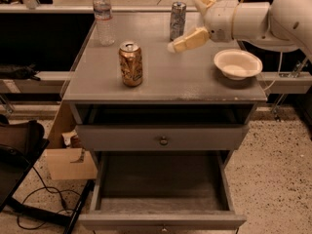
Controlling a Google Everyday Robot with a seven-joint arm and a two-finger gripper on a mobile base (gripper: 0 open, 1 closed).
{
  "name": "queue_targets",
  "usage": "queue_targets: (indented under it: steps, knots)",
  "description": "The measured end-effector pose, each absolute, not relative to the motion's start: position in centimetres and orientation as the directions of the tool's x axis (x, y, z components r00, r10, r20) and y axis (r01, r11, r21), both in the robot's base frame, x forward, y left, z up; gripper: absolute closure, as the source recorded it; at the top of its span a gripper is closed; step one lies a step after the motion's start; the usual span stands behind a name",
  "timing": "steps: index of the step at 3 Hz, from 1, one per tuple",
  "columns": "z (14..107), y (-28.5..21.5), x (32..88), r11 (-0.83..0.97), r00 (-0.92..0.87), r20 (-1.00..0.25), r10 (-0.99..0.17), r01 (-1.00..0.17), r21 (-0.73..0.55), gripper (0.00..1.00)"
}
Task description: Place orange can into middle drawer
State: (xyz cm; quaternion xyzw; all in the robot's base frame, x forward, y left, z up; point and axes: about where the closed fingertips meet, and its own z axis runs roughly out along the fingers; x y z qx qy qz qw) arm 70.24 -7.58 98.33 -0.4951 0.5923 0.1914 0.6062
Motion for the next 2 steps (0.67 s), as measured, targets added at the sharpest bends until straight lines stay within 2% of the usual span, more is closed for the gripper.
queue_targets:
  steps: [1,2]
  knots:
    - [97.6,-6.7,70.3,0.431,0.214,-0.919,-0.33,-0.833,-0.348,0.0]
    - [94.4,-2.6,70.5,0.394,0.154,-0.964,-0.216,-0.89,-0.231,0.0]
